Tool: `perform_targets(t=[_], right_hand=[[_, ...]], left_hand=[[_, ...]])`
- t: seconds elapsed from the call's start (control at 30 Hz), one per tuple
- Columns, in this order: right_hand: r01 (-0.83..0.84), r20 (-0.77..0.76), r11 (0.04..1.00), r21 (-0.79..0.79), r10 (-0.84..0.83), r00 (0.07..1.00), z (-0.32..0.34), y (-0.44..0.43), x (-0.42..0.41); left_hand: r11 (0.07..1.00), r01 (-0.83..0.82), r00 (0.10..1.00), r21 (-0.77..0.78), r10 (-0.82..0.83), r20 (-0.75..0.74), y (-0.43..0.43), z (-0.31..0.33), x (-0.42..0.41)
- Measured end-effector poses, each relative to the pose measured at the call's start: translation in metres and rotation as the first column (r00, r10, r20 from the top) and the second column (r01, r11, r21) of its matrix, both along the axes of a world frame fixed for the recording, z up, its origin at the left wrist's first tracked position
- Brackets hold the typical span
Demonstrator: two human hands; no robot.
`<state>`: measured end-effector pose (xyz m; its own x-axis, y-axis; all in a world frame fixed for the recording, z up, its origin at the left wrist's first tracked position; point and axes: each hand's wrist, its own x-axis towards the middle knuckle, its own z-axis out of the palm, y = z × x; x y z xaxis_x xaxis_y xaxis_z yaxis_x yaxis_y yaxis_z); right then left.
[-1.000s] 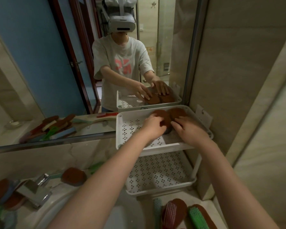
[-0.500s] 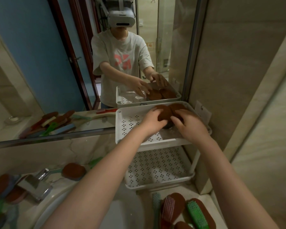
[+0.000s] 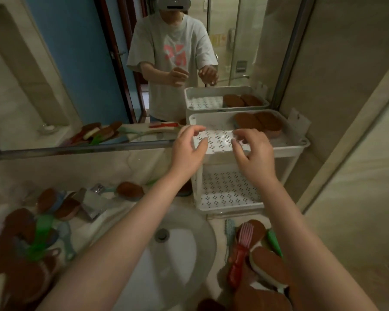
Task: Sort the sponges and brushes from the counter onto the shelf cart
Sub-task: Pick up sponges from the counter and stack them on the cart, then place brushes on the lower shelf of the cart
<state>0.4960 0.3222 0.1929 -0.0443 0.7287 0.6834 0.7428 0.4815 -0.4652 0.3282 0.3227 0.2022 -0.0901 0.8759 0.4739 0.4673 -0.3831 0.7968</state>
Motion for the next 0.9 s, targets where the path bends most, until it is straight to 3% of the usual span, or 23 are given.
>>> perform_targets(t=[0.13,0.33,0.43,0.57,0.73,0.9], right_hand=[[-0.014,-0.059,0.999,0.029,0.016,0.998,-0.016,-0.031,-0.026],[0.024,-0.036,0.964,-0.266,-0.035,0.999,-0.069,-0.064,-0.036],[0.138,0.094,0.853,-0.504,-0.104,0.990,-0.100,-0.077,-0.029],[0.329,0.284,0.631,-0.702,-0.176,0.943,-0.138,-0.100,-0.011],[0.479,0.422,0.376,-0.793,-0.229,0.877,-0.173,-0.119,0.004],[0.521,0.491,0.305,-0.797,-0.174,0.854,-0.188,-0.125,-0.001]], left_hand=[[0.999,-0.047,0.998,-0.016,0.048,0.040,-0.033,-0.023,-0.024],[0.985,-0.030,0.998,-0.169,0.038,0.042,-0.066,-0.084,-0.032],[0.949,0.019,0.999,-0.316,-0.004,0.049,-0.079,-0.113,-0.032],[0.814,0.063,0.998,-0.577,-0.063,0.020,-0.094,-0.149,-0.030],[0.561,0.126,0.986,-0.818,-0.159,0.043,-0.104,-0.180,-0.024],[0.454,0.162,0.975,-0.876,-0.212,0.071,-0.108,-0.186,-0.010]])
